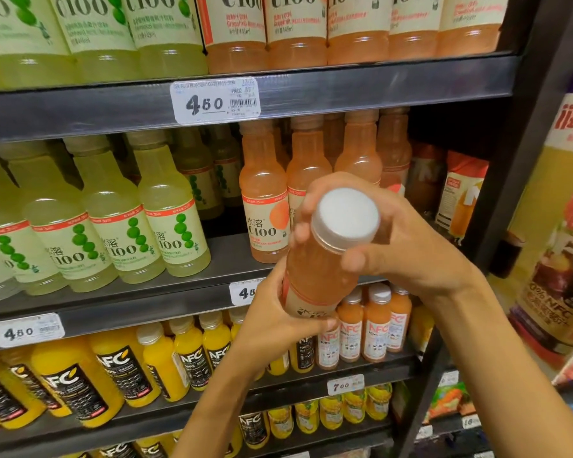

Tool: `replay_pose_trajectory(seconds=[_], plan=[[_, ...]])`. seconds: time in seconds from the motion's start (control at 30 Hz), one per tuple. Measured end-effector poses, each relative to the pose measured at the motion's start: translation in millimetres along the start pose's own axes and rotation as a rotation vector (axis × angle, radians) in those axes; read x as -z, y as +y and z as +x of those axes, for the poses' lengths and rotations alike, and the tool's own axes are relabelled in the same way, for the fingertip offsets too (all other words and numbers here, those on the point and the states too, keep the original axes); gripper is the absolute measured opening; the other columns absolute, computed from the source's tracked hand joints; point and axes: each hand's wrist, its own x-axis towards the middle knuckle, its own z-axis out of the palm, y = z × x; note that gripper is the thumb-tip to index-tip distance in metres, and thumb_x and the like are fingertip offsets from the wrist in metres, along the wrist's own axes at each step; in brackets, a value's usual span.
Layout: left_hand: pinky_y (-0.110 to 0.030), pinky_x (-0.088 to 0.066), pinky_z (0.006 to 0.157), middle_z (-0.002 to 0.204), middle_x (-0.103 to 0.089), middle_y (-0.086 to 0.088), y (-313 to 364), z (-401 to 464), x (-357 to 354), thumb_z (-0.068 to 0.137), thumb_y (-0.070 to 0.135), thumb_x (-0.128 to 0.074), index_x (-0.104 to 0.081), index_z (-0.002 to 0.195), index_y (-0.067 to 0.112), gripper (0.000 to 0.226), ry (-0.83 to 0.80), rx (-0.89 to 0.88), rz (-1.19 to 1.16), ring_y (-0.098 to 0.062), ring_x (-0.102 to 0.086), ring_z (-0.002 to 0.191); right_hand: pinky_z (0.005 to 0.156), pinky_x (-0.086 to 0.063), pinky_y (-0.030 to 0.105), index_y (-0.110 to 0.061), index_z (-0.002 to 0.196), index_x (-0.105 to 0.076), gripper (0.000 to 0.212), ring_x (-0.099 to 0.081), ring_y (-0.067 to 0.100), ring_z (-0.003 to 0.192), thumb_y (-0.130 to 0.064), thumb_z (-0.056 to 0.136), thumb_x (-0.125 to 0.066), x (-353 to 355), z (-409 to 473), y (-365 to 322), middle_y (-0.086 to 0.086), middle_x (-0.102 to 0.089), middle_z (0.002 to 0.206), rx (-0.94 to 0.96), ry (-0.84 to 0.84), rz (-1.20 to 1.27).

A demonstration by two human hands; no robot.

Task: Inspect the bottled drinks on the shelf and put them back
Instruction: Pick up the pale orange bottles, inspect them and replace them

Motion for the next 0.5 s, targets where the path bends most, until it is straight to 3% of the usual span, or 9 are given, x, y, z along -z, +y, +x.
replay_pose_trajectory(seconds=[0.17, 0.3, 0.5], plan=[[-0.011, -0.051, 0.074, 0.104, -0.071, 0.018, -2, -3, 0, 0.058, 0.011, -0.089, -0.056, 0.111, 0.035, 0.066, -0.028, -0.026, -0.03, -0.002, -0.067, 0.096, 0.089, -0.048, 0.035, -0.017, 0.118, -0.053, 0.043, -0.061, 0.02, 0.102, -0.036, 0.083, -0.068, 4, 0, 0, -0.005, -0.065, 0.105, 0.019, 0.031, 0.026], [-0.017, -0.053, 0.075, 0.107, -0.072, 0.006, 3, -8, 3, 0.057, 0.024, -0.086, -0.063, 0.105, 0.044, 0.057, -0.077, -0.001, -0.119, -0.011, -0.068, 0.099, 0.082, -0.05, 0.036, -0.013, 0.121, -0.051, 0.051, -0.063, 0.022, 0.095, -0.046, 0.084, -0.064, 5, 6, 5, 0.001, -0.065, 0.1, 0.034, 0.193, 0.16], [-0.023, -0.053, 0.08, 0.111, -0.071, -0.002, 10, -19, 1, 0.059, 0.049, -0.086, -0.065, 0.112, 0.032, 0.06, -0.215, 0.055, -0.246, -0.019, -0.068, 0.103, 0.075, -0.053, 0.033, -0.012, 0.112, -0.053, 0.055, -0.065, 0.019, 0.079, -0.057, 0.08, -0.055, 8, 14, 13, 0.004, -0.066, 0.086, -0.051, 0.303, 0.499]])
